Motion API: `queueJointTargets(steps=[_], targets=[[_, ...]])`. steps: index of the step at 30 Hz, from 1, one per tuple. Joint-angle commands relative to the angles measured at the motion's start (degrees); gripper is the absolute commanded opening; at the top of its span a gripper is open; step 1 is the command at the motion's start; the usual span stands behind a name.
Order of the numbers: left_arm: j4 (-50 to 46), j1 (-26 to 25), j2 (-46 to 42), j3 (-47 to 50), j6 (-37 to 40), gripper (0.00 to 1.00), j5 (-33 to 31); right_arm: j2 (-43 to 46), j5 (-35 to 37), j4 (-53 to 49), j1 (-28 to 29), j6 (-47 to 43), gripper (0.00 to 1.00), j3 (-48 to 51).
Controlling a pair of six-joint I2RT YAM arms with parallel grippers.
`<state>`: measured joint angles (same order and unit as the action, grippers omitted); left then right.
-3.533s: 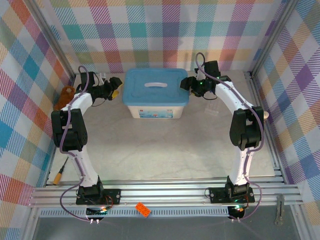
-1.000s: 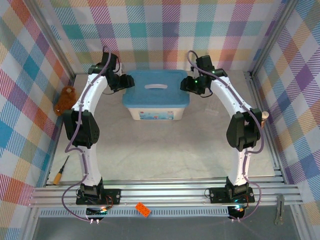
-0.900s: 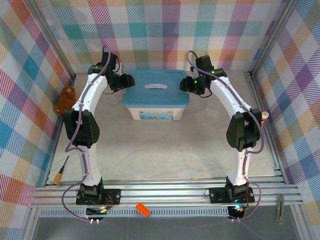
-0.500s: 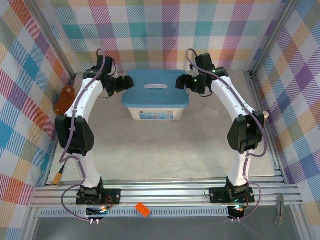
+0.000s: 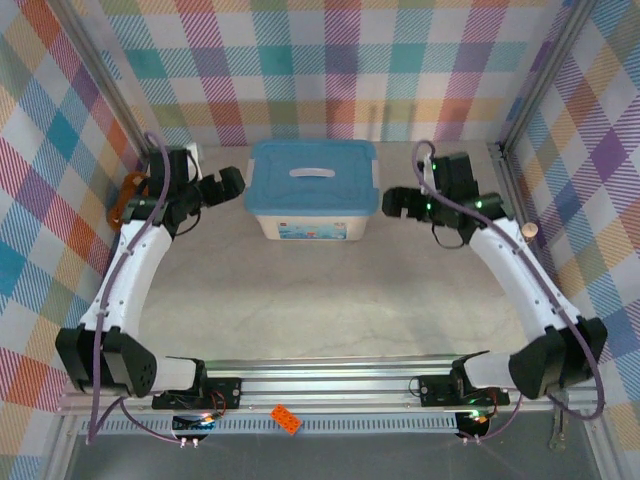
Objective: Organize the chemistry lab equipment
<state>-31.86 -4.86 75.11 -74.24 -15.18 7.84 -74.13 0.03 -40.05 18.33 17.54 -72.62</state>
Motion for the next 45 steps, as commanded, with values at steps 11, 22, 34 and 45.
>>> queueJointTargets(steps=[11, 22, 34, 45], targets=[[14.00, -2.44, -5.89, 21.73, 10.13, 1.00, -4.59, 21.46, 9.72, 18.06, -0.15, -4.32, 0.98, 30.63], [47.54, -4.35, -2.65, 41.83, 13.48, 1.00, -21.39, 21.91, 20.92, 35.42, -0.13, -6.63, 0.97, 42.98], [72.05, -1.84, 10.28, 47.72, 19.20, 1.00, -17.10, 13.77, 17.27, 49.18, -0.24, -15.67, 0.95, 44.85], [81.17, 1.96, 15.48, 50.59, 17.20, 1.00, -10.03, 4.38, 8.83, 63.98, -7.60, -21.02, 0.95, 45.76]])
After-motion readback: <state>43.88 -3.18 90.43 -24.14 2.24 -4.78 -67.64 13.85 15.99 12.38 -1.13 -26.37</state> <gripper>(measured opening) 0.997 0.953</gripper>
